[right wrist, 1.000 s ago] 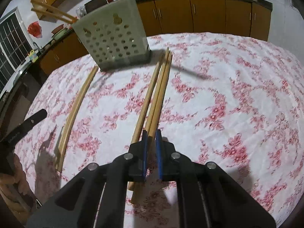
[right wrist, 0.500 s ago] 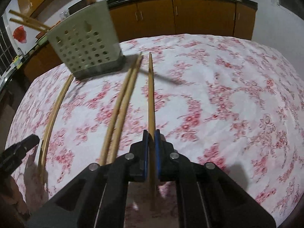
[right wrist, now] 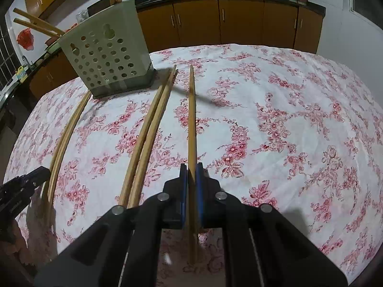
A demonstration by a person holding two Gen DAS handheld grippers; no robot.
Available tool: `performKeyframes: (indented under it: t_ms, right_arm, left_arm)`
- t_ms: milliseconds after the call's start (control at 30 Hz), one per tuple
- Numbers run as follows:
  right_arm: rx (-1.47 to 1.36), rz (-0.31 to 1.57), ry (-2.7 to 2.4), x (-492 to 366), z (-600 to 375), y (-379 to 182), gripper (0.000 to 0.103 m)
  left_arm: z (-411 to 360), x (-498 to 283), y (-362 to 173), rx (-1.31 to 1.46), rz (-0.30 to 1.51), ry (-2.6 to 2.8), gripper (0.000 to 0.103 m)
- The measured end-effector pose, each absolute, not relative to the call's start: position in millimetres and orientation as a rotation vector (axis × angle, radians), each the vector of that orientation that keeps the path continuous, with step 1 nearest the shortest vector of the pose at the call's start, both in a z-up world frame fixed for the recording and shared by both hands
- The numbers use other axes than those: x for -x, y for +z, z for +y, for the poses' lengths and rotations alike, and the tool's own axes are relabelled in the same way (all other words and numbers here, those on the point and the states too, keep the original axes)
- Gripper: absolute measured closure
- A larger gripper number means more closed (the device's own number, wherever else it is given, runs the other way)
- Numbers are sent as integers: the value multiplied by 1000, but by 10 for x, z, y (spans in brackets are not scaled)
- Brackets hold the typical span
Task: Organize utensils
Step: 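Grasp a third wooden chopstick with the right tool while the left tool grasps one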
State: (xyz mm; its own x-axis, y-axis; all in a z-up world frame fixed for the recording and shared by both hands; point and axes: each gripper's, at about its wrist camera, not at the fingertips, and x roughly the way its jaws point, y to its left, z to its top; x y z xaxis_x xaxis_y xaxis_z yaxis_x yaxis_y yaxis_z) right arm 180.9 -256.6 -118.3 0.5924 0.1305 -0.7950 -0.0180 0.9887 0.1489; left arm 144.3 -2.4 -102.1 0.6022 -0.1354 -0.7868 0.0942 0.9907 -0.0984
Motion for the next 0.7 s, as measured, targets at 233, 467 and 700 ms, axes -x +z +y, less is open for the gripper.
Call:
performKeyframes:
  t_ms: [233, 467, 700]
  right_arm:
    - [-74, 931, 105, -1861, -2466, -1187, 94]
    - [-117, 906, 3, -2052, -2704, -1204, 94]
    - [-95, 869, 4, -1973, -2690, -1246, 94]
  left_arm:
    - [19, -1601, -1028, 42, 905, -101, 95]
    - [389, -1736, -1020, 85, 901, -36, 95]
    - [378, -1705, -1027, 79, 883, -36, 95]
